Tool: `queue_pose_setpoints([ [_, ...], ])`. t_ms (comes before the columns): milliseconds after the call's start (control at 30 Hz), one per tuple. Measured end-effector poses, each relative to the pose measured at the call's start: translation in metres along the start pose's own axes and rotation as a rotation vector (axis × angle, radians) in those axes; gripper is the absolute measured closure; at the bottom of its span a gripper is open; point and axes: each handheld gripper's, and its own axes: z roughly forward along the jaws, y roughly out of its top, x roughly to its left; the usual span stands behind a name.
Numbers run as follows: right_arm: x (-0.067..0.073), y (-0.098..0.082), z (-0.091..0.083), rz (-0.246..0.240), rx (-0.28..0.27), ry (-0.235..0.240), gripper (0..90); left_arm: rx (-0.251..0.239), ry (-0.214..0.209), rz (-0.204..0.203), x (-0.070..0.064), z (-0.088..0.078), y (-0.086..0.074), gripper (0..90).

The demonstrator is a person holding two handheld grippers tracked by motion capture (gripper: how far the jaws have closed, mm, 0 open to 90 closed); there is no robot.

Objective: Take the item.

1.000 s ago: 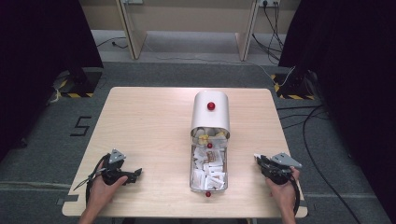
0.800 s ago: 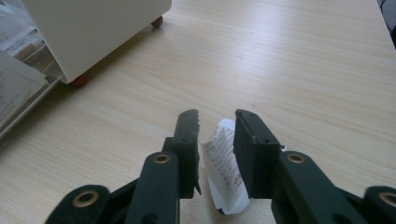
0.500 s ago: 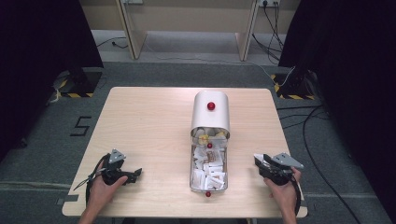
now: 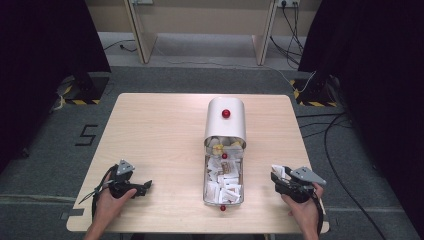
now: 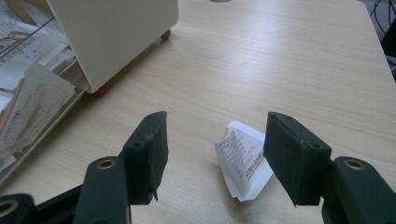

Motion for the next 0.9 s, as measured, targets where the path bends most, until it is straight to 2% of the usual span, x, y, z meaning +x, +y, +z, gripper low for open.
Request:
queue_pose_setpoints([
  [467, 0.011, 0.0, -0.01, -0.019, -0.011, 0.017, 38.1, 0.0, 0.0, 0.0, 0.0, 0.0, 0.0, 0.0],
  [700, 0.016, -0.004, -0.016, -0.006, -0.004, 0.009, 31.2, 0.0, 0.0, 0.0, 0.0, 0.0, 0.0, 0.0],
  [900, 0.016, -0.009, -0.021, 0.004, -0.002, 0.005, 29.7, 0.0, 0.0, 0.0, 0.0, 0.0, 0.0, 0.0],
])
